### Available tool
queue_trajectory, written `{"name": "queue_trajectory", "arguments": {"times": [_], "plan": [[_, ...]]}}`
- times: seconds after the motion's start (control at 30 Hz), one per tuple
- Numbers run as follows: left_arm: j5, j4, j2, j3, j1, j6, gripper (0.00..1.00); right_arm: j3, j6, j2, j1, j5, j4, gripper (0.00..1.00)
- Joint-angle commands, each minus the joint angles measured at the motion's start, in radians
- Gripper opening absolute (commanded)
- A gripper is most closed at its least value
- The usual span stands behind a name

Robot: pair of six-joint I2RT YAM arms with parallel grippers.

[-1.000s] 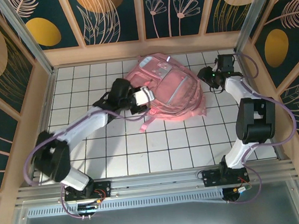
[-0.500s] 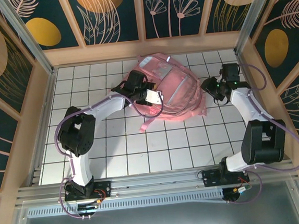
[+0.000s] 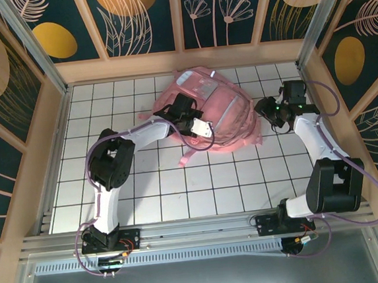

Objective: Pack books, pencil case, and school supplies into a backpack

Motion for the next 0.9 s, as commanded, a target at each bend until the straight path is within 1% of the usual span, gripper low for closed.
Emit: {"name": "queue_trajectory", "arguments": {"times": [0.0,0.1,0.17,0.23,0.33,0.47,0.53,0.6,0.7,0.77,0.87], "plan": [[-0.009,-0.007,0.057,0.045,-0.019,-0.021,0.55,-0.04,0.047,-0.05,-0.002,-0.064,0.031,0.44],[0.017,0.005,0.057,0.033,-0.023,-0.02,0.46,-0.069,0.057,-0.068,0.011,-0.075,0.036,0.42],[0.021,0.009,0.056,0.028,-0.025,-0.022,0.36,-0.081,0.054,-0.078,0.022,-0.07,0.03,0.42],[0.016,0.007,0.057,0.032,-0.025,-0.046,0.21,-0.096,0.045,-0.09,0.038,-0.059,0.026,0.42],[-0.001,-0.001,0.054,0.052,-0.024,-0.093,0.01,-0.118,0.036,-0.102,0.076,-0.041,0.019,0.42],[0.005,-0.027,0.041,0.081,-0.024,-0.149,0.0,-0.134,0.018,-0.104,0.186,-0.048,0.021,0.42],[0.035,-0.046,0.032,0.105,-0.023,-0.219,0.0,-0.144,0.012,-0.098,0.259,-0.064,0.043,0.42],[0.075,-0.067,0.022,0.124,-0.024,-0.288,0.0,-0.166,0.008,-0.088,0.312,-0.096,0.087,0.42],[0.158,-0.127,0.017,0.173,-0.024,-0.402,0.0,-0.2,0.041,-0.07,0.358,-0.101,0.159,0.42],[0.224,-0.142,0.009,0.177,-0.023,-0.458,0.0,-0.21,0.065,-0.064,0.38,-0.079,0.195,0.42],[0.292,-0.082,-0.025,0.125,-0.024,-0.534,0.0,-0.204,0.075,-0.071,0.427,0.006,0.226,0.42]]}}
